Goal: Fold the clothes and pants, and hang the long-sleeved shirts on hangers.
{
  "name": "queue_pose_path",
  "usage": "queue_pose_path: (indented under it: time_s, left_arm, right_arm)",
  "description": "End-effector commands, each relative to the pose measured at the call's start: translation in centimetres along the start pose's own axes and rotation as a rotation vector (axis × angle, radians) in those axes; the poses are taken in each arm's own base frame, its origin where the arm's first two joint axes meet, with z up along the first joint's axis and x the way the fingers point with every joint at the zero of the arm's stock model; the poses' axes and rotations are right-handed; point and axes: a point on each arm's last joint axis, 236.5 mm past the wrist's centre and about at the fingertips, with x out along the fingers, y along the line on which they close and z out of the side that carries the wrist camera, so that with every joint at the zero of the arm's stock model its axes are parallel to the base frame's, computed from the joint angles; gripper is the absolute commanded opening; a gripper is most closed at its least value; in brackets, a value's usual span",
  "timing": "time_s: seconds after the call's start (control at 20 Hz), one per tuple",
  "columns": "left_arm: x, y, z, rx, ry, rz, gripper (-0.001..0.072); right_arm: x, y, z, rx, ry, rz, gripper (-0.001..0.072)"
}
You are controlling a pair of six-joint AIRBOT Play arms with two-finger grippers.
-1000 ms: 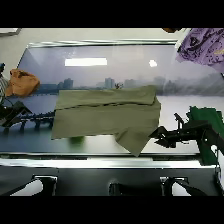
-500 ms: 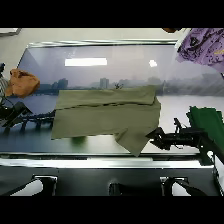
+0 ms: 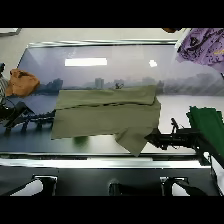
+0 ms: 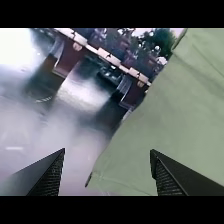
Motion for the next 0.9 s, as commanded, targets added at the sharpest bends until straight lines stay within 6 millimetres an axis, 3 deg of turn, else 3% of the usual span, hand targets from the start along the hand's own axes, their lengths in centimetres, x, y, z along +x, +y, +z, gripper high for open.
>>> queue_pose_path:
  time_s: [0.0, 0.2, 0.35, 0.45, 0.85]
  left_arm:
    - [0.8, -0.3, -1.2, 0.024, 0.041, -0.063, 0.0612]
    - [2.9, 1.0, -4.6, -0.006, 0.141, -0.199, 0.061]
    - [5.4, 2.4, -7.9, -0.01, 0.21, -0.21, 0.0609]
    - [6.5, 2.3, -9.4, -0.012, 0.235, -0.232, 0.061]
    - [8.8, 2.1, -12.3, -0.006, 0.312, -0.256, 0.0595]
  right_arm:
    - [1.4, 0.7, -1.3, -0.064, 0.035, -0.029, 0.0028]
    - [0.0, 2.0, -0.7, -0.1, 0.002, -0.031, 0.0028]
    - [-1.2, 3.3, -0.5, -0.112, -0.041, -0.011, 0.0028]
    - [-1.5, 3.8, -0.8, -0.114, -0.04, -0.001, 0.0028]
    - [-1.6, 3.9, -1.1, -0.111, -0.031, 0.005, 0.0029]
